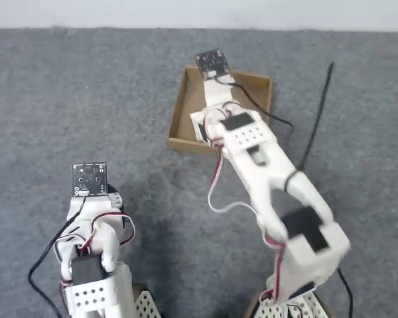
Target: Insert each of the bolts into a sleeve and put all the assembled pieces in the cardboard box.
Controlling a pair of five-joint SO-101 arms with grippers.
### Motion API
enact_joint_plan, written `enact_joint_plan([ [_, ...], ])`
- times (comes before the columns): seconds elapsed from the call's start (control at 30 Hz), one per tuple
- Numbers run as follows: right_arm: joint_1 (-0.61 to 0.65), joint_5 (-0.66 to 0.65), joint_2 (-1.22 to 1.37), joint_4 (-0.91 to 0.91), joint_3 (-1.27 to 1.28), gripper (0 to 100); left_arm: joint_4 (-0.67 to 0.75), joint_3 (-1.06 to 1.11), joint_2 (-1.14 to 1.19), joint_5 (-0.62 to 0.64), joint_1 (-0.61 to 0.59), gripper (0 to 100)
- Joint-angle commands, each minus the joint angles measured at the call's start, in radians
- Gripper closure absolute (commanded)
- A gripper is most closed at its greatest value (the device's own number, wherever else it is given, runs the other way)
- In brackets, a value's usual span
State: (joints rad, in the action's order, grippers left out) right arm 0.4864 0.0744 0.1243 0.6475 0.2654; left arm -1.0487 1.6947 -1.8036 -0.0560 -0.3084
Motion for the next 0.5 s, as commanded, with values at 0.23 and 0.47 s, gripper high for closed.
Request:
enact_joint_plan([
  [0.23, -0.064, 0.012, -0.651, -0.007, 0.451, 99.2, 0.006, -0.008, -0.012, -0.008, 0.003, 99],
  [0.47, -0.147, 0.008, -1.076, -0.002, 0.766, 99.2, 0.005, -0.008, -0.012, -0.005, 0.003, 99],
])
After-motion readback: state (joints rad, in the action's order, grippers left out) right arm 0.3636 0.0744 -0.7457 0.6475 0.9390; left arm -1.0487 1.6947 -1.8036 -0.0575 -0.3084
